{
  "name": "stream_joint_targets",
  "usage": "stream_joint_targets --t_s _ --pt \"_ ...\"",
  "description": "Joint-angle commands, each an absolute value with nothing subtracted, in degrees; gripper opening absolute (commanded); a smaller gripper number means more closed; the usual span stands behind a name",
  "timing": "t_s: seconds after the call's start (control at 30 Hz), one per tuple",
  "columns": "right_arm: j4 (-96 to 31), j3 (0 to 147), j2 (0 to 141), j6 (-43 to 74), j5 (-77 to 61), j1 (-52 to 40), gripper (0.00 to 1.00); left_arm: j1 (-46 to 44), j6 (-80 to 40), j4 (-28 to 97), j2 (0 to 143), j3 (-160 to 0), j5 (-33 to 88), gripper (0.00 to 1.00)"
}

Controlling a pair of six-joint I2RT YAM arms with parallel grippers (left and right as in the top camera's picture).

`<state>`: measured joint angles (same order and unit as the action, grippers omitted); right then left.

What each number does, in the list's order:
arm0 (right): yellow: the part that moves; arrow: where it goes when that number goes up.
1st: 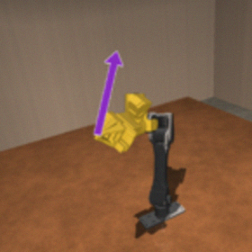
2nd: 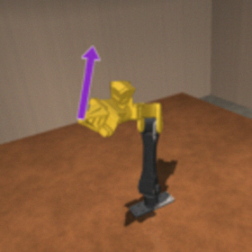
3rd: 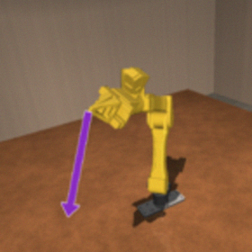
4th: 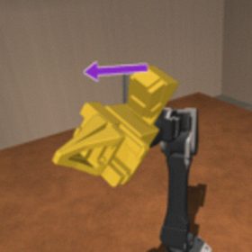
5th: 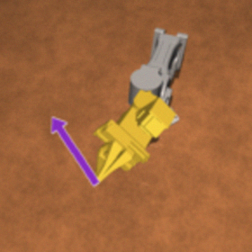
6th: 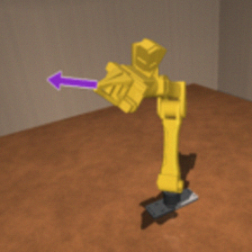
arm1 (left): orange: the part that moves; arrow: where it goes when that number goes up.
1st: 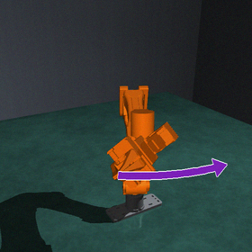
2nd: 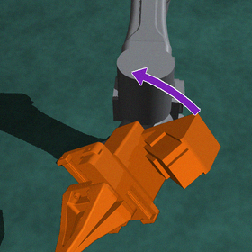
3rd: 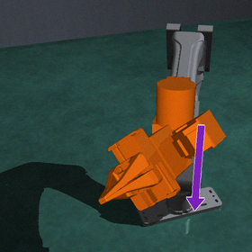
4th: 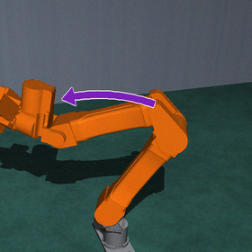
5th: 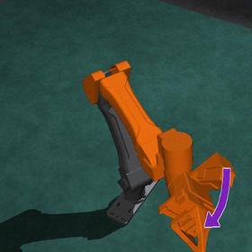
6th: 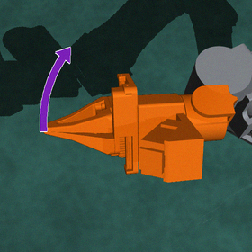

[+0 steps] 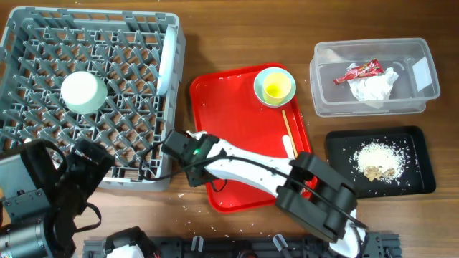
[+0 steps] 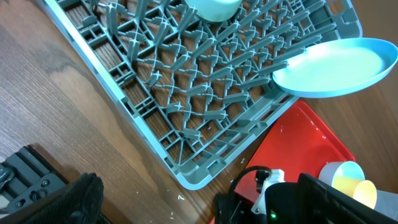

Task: Sort waste into correct bins and load items into the dishwasher rack

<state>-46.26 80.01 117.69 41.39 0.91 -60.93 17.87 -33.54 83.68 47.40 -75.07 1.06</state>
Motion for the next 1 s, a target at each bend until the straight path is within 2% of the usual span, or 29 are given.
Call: stream_joint_targets --t_s 0.0,0.1,0.27,0.4,0.7,0.8,0.9,0.97 --pt "-45.76 79.77 119.17 42.65 3.40 -60.88 0.34 18.24 -33.50 83.88 47.37 -75.33 -0.10 1.00" --pt "-45.19 79.77 119.15 46.30 3.40 -60.53 0.15 18.22 -33.50 83.85 47.37 -75.33 -0.10 1.00" --pt "-43.13 79.81 119.17 52.66 2.94 -57.65 0.11 18.22 -33.50 84.27 47.37 -75.33 -0.10 1.00" --pt "-41.54 79.81 119.17 53.15 0.80 -54.76 0.06 18.24 -33.50 84.55 47.37 -75.33 -0.10 1.00" --pt "-35.81 79.81 119.15 55.66 -4.01 -52.80 0.07 18.22 -33.50 84.55 47.37 -75.33 -0.10 1.00" --pt "-36.69 80.16 119.04 55.44 -5.26 -52.80 0.23 18.24 -33.47 84.55 47.37 -75.33 -0.10 1.00" --pt "-42.65 84.53 117.45 52.42 -5.02 -52.62 0.27 18.22 -33.50 84.55 47.37 -75.33 -0.10 1.00" --pt "-48.25 87.94 113.51 50.22 -4.16 -51.48 0.33 18.22 -33.50 84.55 47.37 -75.33 -0.10 1.00"
